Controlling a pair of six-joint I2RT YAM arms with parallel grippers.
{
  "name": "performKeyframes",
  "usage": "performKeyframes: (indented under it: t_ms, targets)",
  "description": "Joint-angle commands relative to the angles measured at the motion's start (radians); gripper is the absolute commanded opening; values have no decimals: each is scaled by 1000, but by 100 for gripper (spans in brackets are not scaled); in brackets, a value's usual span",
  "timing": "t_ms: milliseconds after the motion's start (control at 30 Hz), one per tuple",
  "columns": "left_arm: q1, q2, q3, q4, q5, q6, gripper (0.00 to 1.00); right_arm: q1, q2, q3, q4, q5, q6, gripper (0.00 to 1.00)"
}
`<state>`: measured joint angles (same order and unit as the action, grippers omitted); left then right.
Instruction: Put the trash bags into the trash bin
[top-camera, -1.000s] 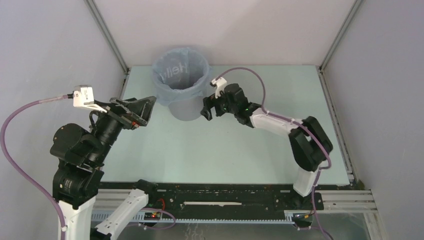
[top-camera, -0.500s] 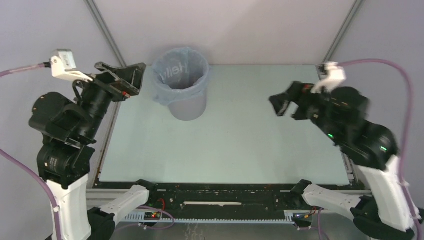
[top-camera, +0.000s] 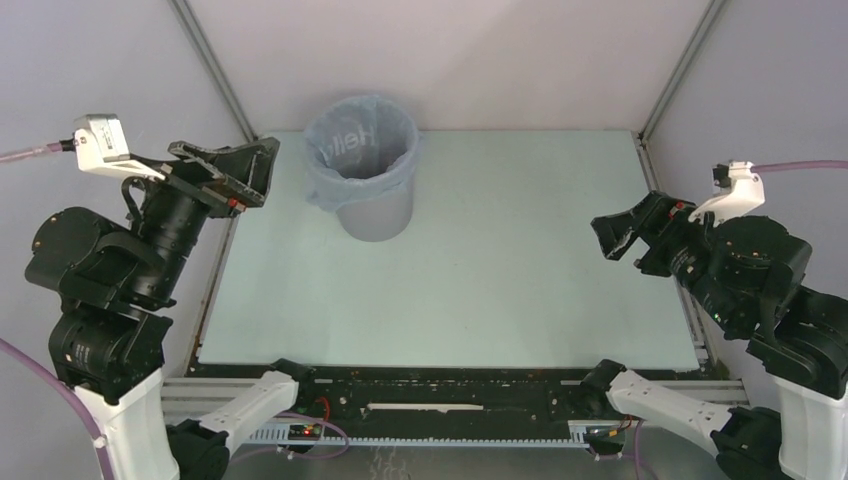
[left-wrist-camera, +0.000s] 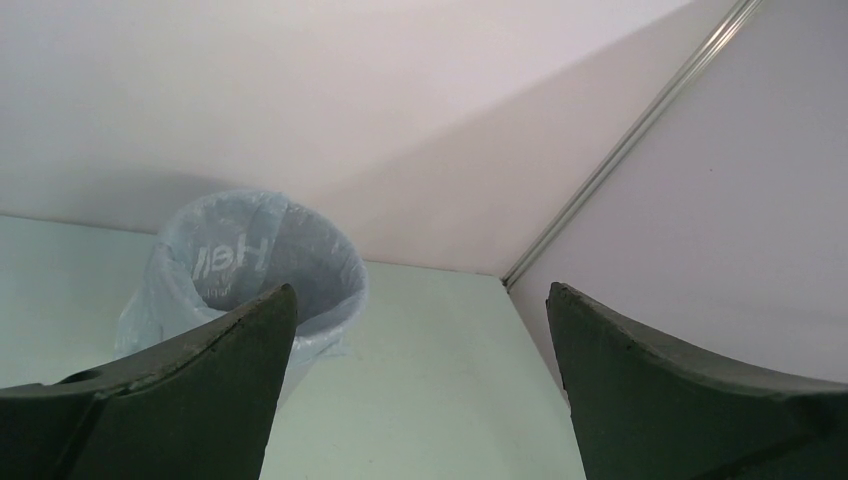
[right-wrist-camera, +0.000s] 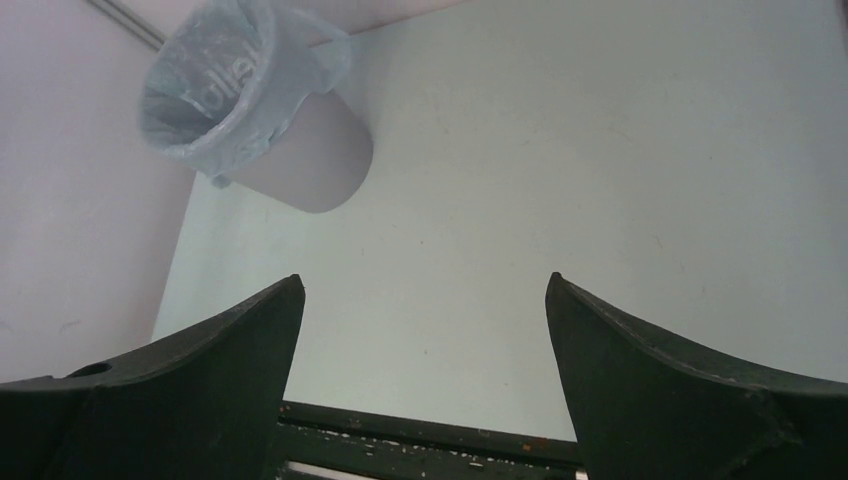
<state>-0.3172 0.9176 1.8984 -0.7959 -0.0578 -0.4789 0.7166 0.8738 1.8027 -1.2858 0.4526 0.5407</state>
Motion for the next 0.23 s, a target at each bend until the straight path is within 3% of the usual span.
performKeyframes:
  t_ms: [0,200]
  targets:
    - [5,-18,-22,8,6,2,100,8,-46,-32,86,93,47,100]
    - [5,-17,-28,-17,20,-4,100,7,-27,36,66,112,0,100]
